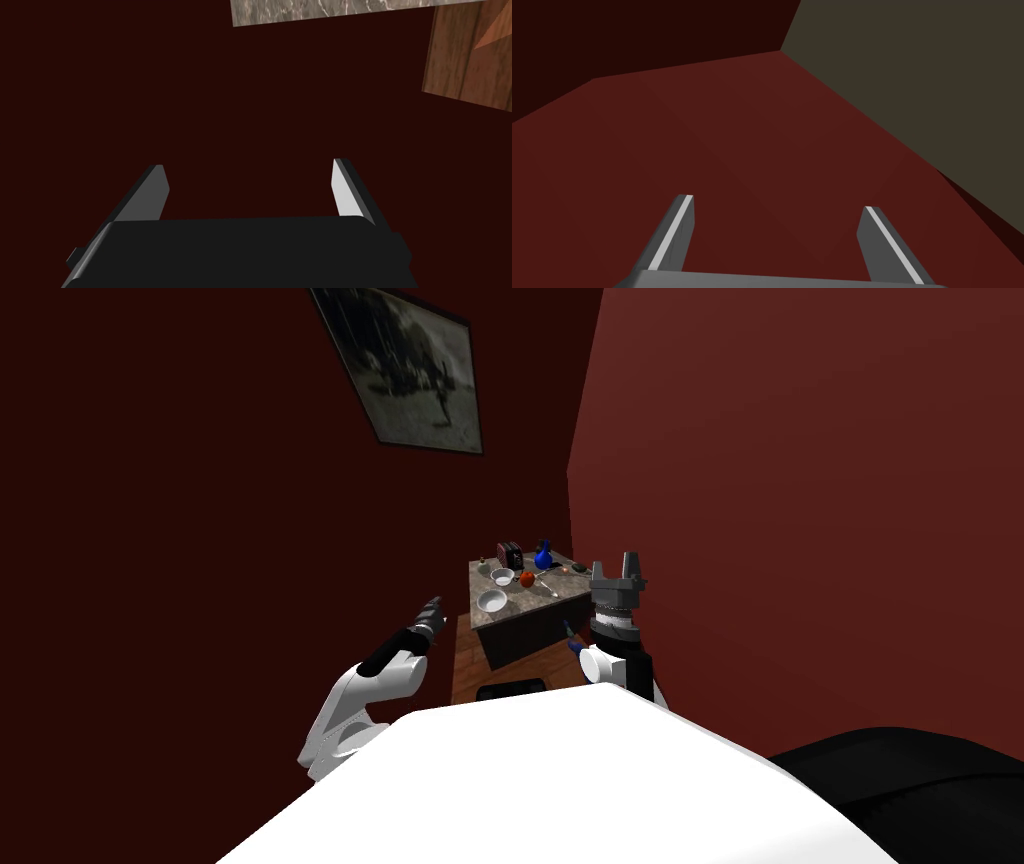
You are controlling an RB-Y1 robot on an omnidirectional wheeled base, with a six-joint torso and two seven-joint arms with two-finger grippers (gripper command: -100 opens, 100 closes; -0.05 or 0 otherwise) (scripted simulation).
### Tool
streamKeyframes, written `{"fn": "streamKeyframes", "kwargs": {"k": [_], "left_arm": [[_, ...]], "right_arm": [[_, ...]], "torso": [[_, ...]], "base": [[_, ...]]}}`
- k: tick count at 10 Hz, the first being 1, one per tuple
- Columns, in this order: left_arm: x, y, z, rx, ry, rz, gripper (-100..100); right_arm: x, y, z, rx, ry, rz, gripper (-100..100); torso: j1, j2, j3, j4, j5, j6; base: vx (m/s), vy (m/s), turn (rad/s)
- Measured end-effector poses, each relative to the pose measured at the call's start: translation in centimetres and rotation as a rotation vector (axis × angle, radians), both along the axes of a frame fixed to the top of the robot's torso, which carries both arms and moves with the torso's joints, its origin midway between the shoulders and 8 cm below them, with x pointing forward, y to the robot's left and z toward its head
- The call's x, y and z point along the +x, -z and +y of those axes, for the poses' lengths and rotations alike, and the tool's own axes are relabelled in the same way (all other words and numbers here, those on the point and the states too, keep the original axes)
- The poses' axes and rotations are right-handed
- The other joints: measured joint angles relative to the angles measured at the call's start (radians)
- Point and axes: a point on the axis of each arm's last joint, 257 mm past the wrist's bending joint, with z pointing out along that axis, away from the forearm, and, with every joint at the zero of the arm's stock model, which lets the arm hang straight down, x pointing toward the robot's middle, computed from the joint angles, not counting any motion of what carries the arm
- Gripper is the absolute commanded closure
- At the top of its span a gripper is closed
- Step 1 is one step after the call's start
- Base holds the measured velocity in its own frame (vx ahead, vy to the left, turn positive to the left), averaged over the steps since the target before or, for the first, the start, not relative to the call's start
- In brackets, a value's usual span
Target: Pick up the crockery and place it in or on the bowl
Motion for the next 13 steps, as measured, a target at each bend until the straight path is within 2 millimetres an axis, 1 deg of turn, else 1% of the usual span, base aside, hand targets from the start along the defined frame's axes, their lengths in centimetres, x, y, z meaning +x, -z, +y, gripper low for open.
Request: {"fn": "streamKeyframes", "kwargs": {"k": [4, 7, 13], "left_arm": [[-0.3, 1.8, -0.2, -0.003, -0.01, 0.089, -100], [-0.9, 3.4, -0.2, -0.003, -0.019, 0.168, -100], [-1.7, 6.0, -0.2, 0.005, -0.036, 0.298, -100]], "right_arm": [[0.0, 0.0, 0.0, 0.0, 0.0, 0.0, 0], [0.0, 0.0, 0.0, 0.0, 0.0, 0.0, 0], [0.0, 0.0, 0.0, 0.0, 0.0, 0.0, 0]], "torso": [[-0.001, 0.0, 0.0, 0.0, 0.0, 0.0], [-0.001, 0.0, 0.0, 0.0, 0.0, 0.0], [-0.002, -0.001, -0.001, 0.0, -0.001, 0.0]], "base": [[0.018, -0.01, -0.078], [0.02, -0.013, -0.044], [0.026, -0.024, -0.069]]}}
